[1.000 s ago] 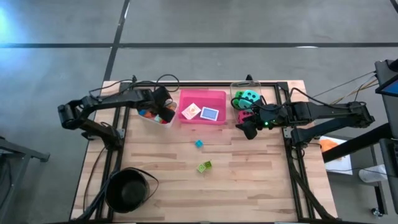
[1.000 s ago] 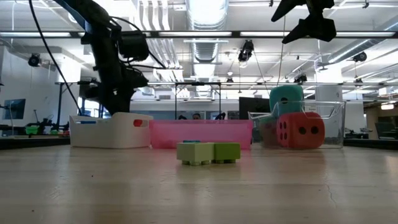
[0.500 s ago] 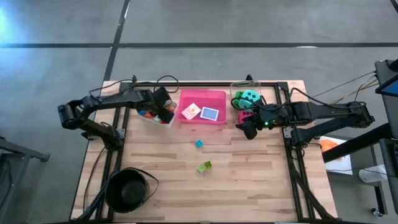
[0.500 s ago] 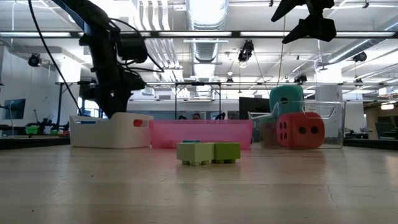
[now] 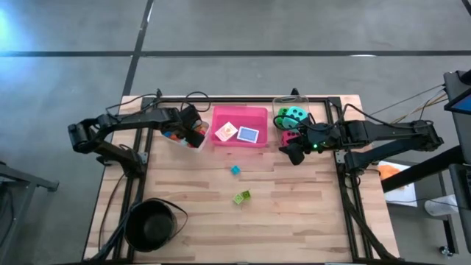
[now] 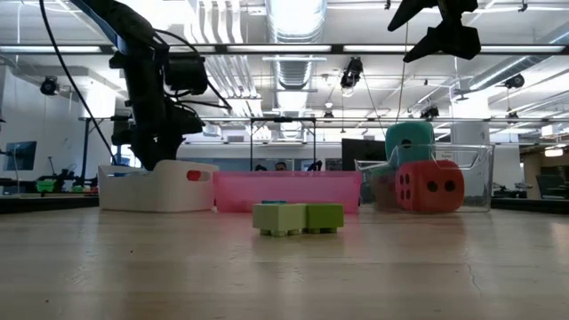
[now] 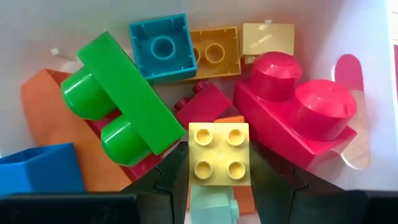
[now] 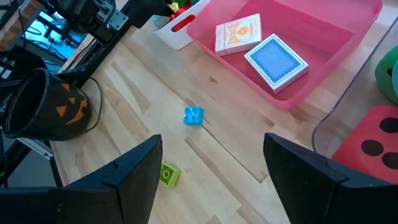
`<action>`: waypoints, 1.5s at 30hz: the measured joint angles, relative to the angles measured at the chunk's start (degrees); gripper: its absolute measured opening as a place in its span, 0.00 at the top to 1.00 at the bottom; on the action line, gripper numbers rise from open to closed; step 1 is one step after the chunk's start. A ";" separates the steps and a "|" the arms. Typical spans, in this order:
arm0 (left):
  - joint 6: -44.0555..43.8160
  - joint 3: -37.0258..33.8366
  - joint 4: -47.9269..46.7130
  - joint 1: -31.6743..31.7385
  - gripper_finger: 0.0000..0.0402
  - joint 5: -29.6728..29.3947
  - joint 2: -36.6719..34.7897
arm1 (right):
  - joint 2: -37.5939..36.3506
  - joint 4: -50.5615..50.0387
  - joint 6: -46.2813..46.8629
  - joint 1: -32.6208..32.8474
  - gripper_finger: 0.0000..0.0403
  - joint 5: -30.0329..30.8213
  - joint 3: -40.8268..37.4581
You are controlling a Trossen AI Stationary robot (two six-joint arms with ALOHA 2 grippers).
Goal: Pick & Place Toys
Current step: Put the light yellow game piece into the white bin, then put the blue game piece into the white bin
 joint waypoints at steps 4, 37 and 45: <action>0.03 0.05 0.07 0.00 0.67 0.18 0.00 | 0.00 0.00 0.00 -0.02 0.33 0.00 0.00; 3.69 1.96 -4.68 -0.02 0.17 2.66 0.02 | 0.00 0.01 1.49 0.02 0.33 -0.06 0.01; 3.70 5.98 -8.56 -0.02 0.16 2.82 -0.02 | 0.01 0.00 1.49 0.02 0.33 -0.06 0.00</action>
